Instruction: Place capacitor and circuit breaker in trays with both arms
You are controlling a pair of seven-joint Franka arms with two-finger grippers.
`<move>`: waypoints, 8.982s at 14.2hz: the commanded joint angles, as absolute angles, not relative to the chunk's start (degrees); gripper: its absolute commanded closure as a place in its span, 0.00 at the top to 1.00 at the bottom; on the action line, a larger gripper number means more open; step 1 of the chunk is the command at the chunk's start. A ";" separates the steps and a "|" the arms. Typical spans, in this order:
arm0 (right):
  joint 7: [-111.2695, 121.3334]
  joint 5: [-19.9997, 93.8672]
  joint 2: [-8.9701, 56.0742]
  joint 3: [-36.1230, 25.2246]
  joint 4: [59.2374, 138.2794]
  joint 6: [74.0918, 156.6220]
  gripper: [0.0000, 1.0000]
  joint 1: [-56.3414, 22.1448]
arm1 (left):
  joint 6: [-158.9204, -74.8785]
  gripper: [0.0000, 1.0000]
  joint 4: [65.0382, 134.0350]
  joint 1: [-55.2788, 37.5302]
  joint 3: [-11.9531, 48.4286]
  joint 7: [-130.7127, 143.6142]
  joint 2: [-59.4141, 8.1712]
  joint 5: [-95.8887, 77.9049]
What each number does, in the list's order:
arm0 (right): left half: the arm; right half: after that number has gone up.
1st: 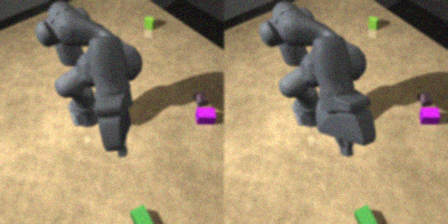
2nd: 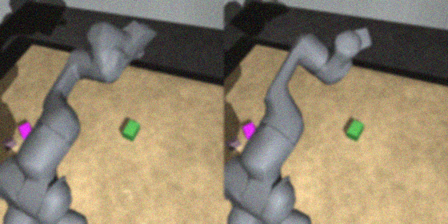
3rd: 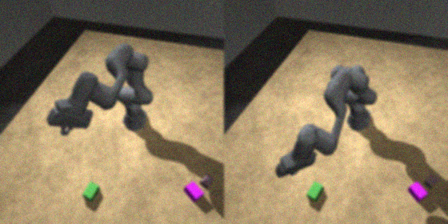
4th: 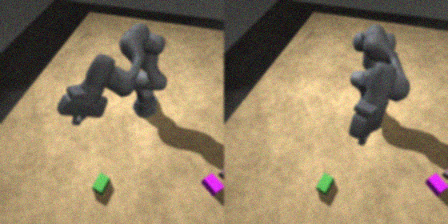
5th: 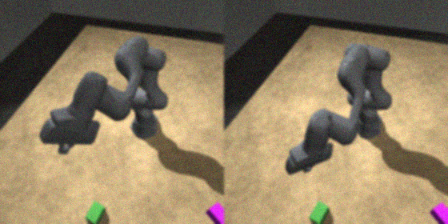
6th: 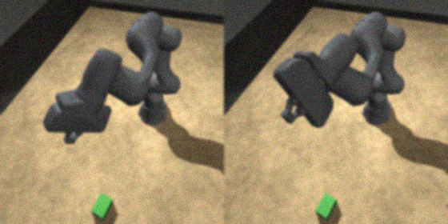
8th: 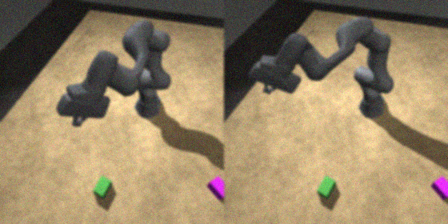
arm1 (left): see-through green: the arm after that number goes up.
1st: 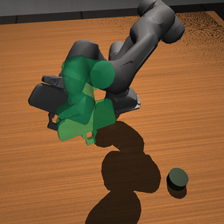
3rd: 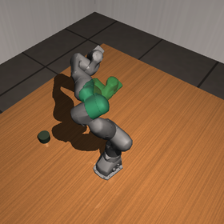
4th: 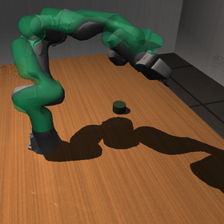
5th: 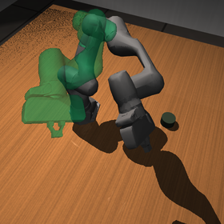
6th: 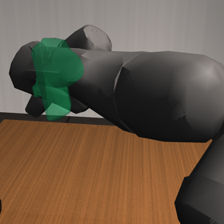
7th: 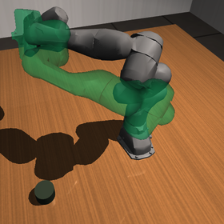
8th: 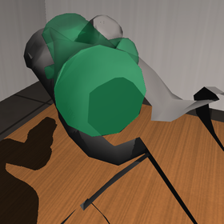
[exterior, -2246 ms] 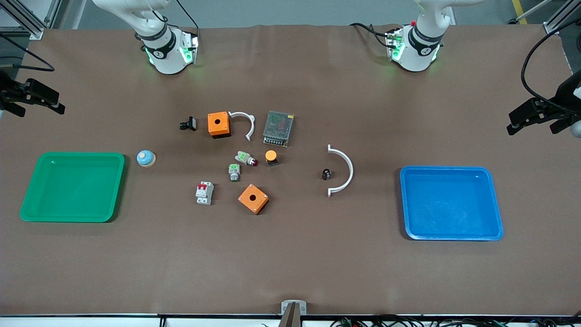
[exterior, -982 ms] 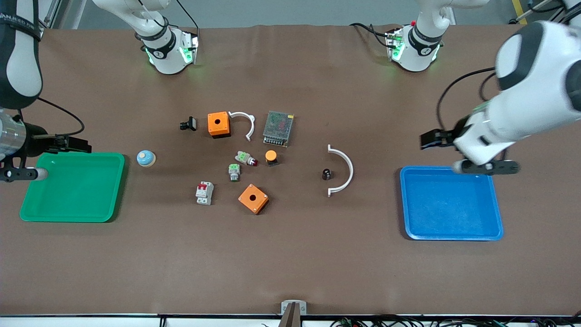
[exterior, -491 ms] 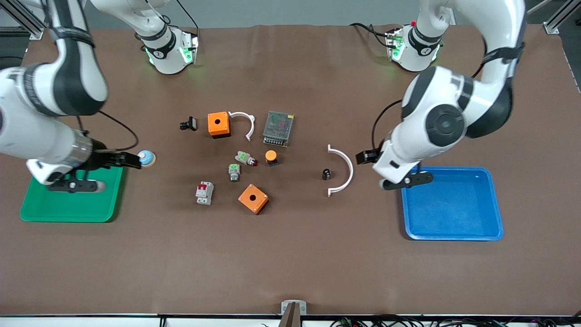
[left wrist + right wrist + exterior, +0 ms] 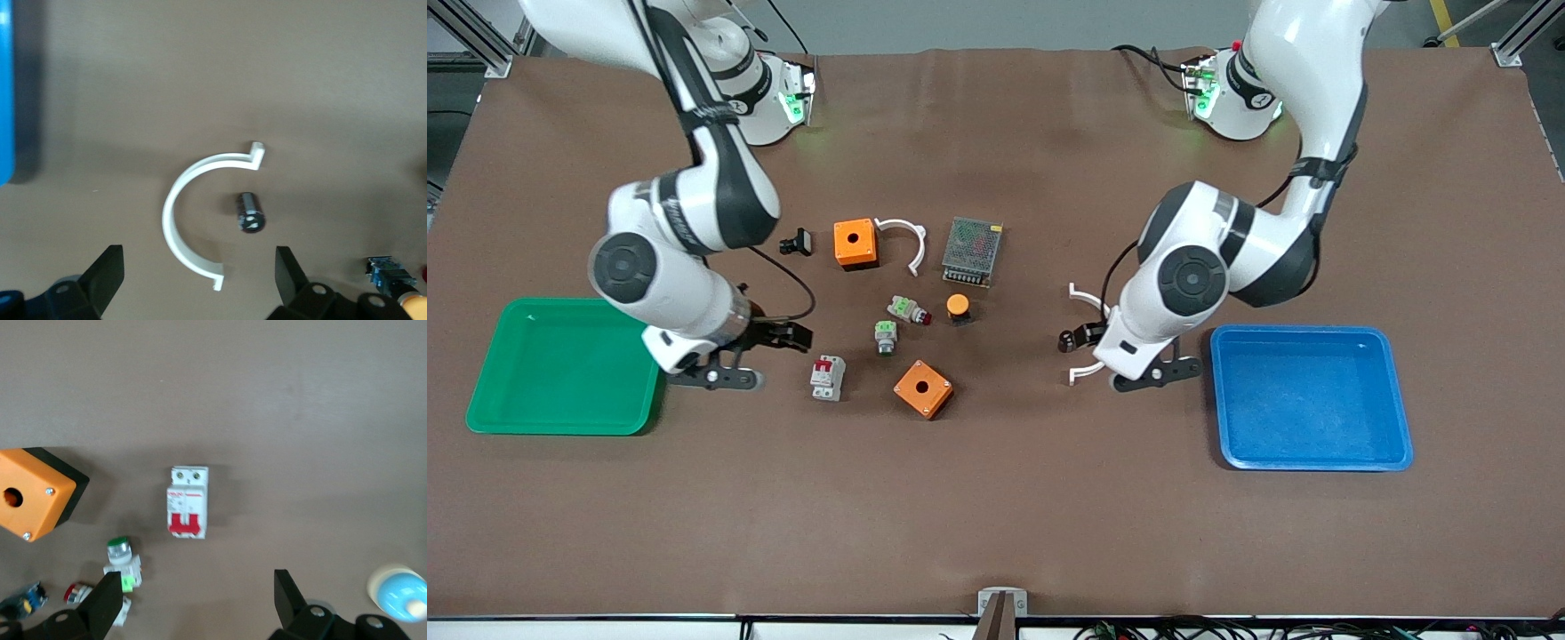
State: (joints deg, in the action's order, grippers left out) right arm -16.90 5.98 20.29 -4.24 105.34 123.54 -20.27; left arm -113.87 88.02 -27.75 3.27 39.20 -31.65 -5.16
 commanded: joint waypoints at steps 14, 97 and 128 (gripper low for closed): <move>-17.67 7.03 34.63 -4.92 108.19 147.38 0.93 -23.20 | -132.10 0.98 94.74 -34.37 2.90 57.30 -38.14 -1.14; 3.51 0.26 10.22 -4.83 86.02 89.63 1.00 -0.44 | -94.41 1.00 96.86 2.99 6.68 7.65 -4.42 -1.57; 4.13 0.53 -5.36 -4.83 92.55 85.87 1.00 -1.23 | -91.05 1.00 86.48 2.99 7.21 4.48 -0.79 -1.41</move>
State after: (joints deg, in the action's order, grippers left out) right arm 4.03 0.73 -3.93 -4.56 91.14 85.63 -0.79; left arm -91.50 88.21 2.61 7.09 5.66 -0.18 -1.40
